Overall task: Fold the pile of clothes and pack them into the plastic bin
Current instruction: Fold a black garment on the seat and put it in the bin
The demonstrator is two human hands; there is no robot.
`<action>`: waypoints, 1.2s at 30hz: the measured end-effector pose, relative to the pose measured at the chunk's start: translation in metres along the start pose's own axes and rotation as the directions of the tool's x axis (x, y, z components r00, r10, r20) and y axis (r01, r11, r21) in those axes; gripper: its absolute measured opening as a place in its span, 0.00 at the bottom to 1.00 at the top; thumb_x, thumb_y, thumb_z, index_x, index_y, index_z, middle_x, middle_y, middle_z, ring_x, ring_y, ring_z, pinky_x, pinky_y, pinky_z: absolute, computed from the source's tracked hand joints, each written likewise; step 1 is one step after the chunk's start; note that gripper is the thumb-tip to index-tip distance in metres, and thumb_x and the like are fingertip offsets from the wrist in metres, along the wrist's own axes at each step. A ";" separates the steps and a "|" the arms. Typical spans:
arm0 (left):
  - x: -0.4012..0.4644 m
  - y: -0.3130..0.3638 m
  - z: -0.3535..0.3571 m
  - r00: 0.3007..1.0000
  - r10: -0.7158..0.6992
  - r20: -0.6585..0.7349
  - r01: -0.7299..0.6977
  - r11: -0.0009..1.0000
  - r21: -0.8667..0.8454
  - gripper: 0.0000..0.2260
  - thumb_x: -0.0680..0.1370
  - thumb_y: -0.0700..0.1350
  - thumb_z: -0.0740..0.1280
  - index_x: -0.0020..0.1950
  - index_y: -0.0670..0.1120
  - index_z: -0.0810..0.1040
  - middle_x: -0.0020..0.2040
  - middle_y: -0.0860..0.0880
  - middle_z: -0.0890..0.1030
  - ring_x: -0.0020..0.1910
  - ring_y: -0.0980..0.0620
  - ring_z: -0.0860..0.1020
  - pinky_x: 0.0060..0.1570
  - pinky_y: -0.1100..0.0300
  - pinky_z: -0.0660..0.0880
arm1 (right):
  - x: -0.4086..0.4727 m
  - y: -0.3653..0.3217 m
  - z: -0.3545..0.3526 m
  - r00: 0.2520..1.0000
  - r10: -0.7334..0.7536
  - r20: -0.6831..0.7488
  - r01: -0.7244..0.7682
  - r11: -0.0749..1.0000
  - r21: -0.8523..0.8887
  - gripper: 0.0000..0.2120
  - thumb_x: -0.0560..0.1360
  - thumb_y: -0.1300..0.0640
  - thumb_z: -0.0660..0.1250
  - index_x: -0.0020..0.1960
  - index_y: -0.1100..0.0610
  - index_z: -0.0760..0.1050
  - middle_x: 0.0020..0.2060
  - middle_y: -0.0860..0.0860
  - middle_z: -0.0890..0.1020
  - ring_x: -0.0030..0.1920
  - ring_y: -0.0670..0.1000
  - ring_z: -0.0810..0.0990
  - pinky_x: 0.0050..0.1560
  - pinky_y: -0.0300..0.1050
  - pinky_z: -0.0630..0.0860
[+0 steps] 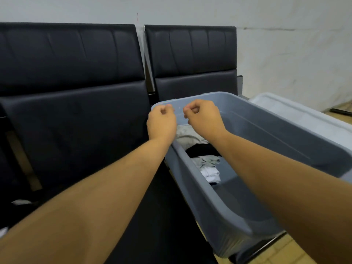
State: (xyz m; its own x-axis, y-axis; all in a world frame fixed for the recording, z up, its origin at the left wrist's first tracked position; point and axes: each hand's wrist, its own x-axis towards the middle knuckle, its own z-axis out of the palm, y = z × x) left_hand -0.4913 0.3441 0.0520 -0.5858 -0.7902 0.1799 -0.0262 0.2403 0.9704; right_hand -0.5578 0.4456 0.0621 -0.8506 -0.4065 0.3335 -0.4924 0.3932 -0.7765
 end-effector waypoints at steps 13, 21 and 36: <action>-0.074 -0.043 -0.205 0.948 -0.246 -0.202 0.218 0.964 -0.153 0.13 0.83 0.52 0.62 0.45 0.48 0.81 0.38 0.49 0.79 0.39 0.50 0.76 0.45 0.50 0.74 | -0.143 -0.123 0.113 0.965 -0.023 0.260 -0.042 0.969 0.245 0.05 0.79 0.53 0.68 0.47 0.46 0.82 0.37 0.44 0.85 0.42 0.45 0.84 0.51 0.53 0.83; -0.117 -0.106 -0.388 0.898 -0.226 -0.377 0.266 0.962 0.058 0.16 0.83 0.53 0.61 0.42 0.47 0.81 0.37 0.49 0.81 0.38 0.49 0.79 0.45 0.51 0.77 | -0.235 -0.195 0.233 0.849 -0.076 0.522 -0.014 0.986 0.166 0.06 0.80 0.49 0.68 0.46 0.48 0.82 0.37 0.44 0.85 0.40 0.45 0.84 0.50 0.51 0.83; -0.090 -0.246 -0.609 0.725 -0.261 -0.638 0.561 0.760 0.327 0.14 0.80 0.51 0.68 0.61 0.45 0.74 0.59 0.45 0.77 0.53 0.46 0.78 0.49 0.55 0.71 | -0.272 -0.231 0.445 0.634 -0.172 0.754 0.265 0.964 -0.003 0.06 0.80 0.53 0.69 0.54 0.50 0.82 0.57 0.46 0.81 0.62 0.49 0.79 0.59 0.45 0.77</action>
State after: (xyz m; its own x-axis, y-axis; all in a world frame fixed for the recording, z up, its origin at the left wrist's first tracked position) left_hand 0.0614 0.0131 -0.1041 0.0991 -0.9949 -0.0195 -0.6139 -0.0765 0.7857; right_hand -0.1303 0.0985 -0.0870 -0.3155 -0.9471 -0.0581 -0.7011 0.2739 -0.6584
